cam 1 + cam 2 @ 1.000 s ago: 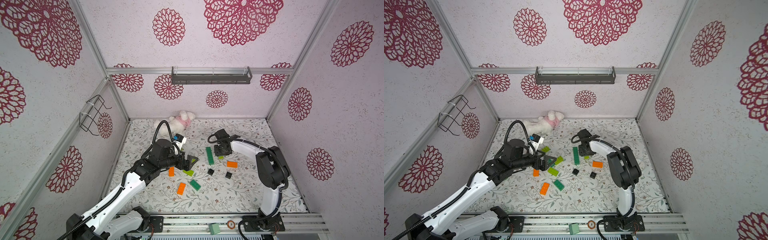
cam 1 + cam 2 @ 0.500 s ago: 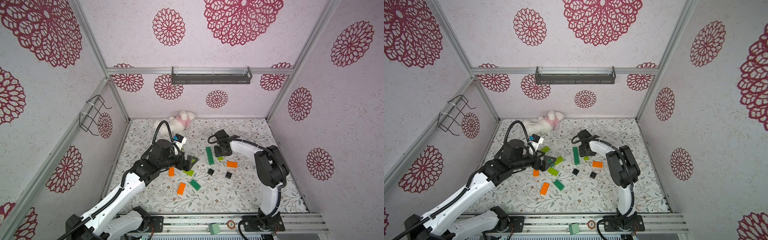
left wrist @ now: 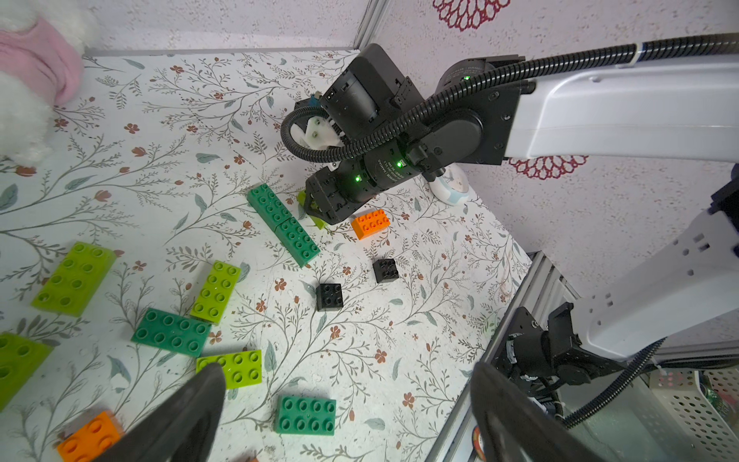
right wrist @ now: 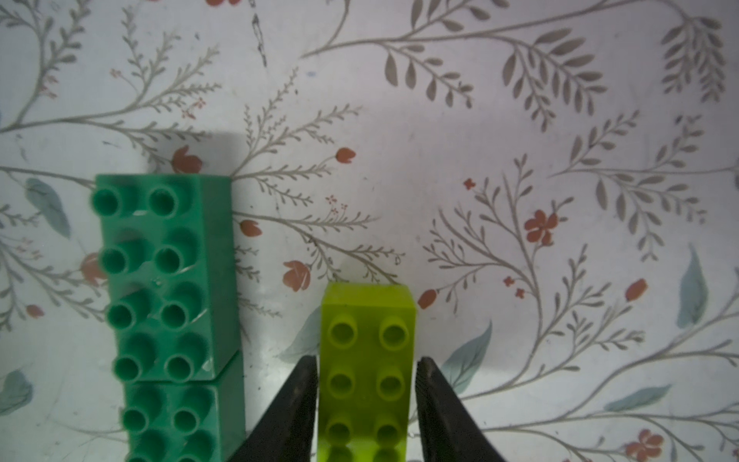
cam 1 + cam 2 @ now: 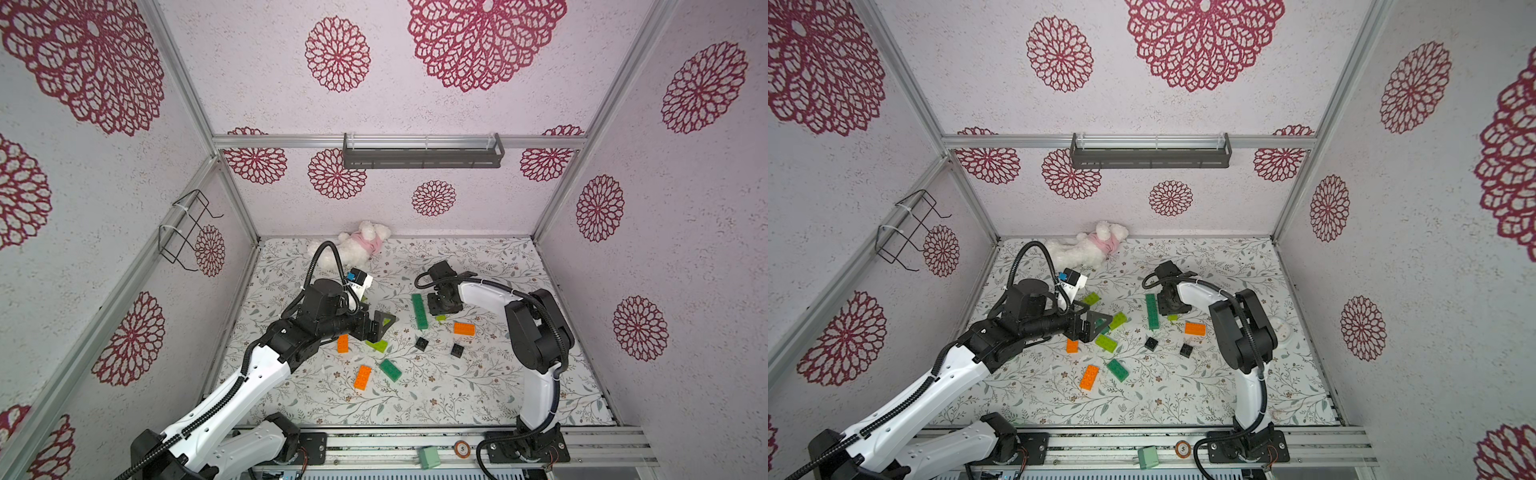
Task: Assemble a small pinwheel with lego
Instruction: Pick up the lego brick from the center of the board, then assemble the lego brick with the lego brick.
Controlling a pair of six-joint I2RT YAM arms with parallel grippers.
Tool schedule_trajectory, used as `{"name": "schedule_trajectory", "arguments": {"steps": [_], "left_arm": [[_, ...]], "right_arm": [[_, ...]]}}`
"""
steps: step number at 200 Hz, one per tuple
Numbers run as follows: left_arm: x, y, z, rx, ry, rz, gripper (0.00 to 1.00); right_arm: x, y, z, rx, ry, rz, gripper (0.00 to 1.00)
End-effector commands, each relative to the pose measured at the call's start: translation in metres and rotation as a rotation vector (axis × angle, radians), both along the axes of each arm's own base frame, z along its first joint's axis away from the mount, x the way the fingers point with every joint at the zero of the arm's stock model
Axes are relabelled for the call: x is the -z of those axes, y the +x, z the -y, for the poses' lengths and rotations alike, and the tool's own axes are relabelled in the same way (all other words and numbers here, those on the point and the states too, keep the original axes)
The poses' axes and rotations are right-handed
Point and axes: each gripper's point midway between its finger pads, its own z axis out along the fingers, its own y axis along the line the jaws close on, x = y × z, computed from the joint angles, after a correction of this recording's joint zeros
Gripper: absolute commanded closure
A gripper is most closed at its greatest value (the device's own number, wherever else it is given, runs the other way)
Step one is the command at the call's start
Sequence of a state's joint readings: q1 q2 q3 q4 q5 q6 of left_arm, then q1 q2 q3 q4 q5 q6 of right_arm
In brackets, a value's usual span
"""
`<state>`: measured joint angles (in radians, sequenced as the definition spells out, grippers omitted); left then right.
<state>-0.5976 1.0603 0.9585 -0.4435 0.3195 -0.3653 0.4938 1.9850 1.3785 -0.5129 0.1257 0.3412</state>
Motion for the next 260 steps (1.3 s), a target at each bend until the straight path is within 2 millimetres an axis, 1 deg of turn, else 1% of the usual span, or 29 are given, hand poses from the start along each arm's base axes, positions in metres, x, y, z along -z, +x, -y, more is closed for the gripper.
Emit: {"name": "schedule_trajectory", "arguments": {"steps": [1, 16, 32, 49, 70, 90, 100, 133, 159, 189, 260], "left_arm": [[-0.009, -0.001, 0.0, 0.01, 0.003, 0.038, 0.03], [-0.009, -0.001, 0.0, 0.01, 0.004, 0.039, 0.03], [-0.01, -0.001, -0.001, 0.009, 0.003, 0.044, 0.03], [-0.011, -0.001, -0.002, 0.005, 0.004, 0.046, 0.03], [-0.012, -0.002, -0.003, 0.002, 0.005, 0.051, 0.03], [-0.015, -0.003, -0.005, -0.004, 0.005, 0.064, 0.03], [-0.016, -0.003, -0.005, -0.006, 0.005, 0.067, 0.03], [-0.014, -0.003, -0.004, -0.004, 0.009, 0.065, 0.03], [-0.015, -0.004, -0.003, 0.002, 0.008, 0.069, 0.03], [-0.015, -0.004, -0.004, 0.003, 0.009, 0.071, 0.03], [-0.014, -0.004, -0.003, 0.003, 0.014, 0.07, 0.03]], "right_arm": [[-0.007, 0.006, -0.001, 0.017, 0.014, 0.013, 0.61], [-0.009, 0.006, -0.001, 0.017, 0.014, 0.019, 0.63], [-0.014, 0.007, -0.002, 0.019, 0.016, 0.024, 0.69], [-0.029, 0.005, -0.006, 0.015, 0.032, 0.045, 0.7], [-0.05, 0.001, -0.02, 0.001, 0.072, 0.077, 0.71], [-0.059, -0.004, -0.035, -0.015, 0.106, 0.082, 0.75], [-0.062, -0.004, -0.039, -0.016, 0.112, 0.097, 0.75], [-0.062, -0.005, -0.051, -0.034, 0.126, 0.089, 0.76], [-0.061, -0.006, -0.055, -0.043, 0.123, 0.082, 0.76], [-0.056, -0.004, -0.053, -0.042, 0.097, 0.078, 0.76], [-0.044, 0.0, -0.057, -0.05, 0.084, 0.058, 0.76]]}}
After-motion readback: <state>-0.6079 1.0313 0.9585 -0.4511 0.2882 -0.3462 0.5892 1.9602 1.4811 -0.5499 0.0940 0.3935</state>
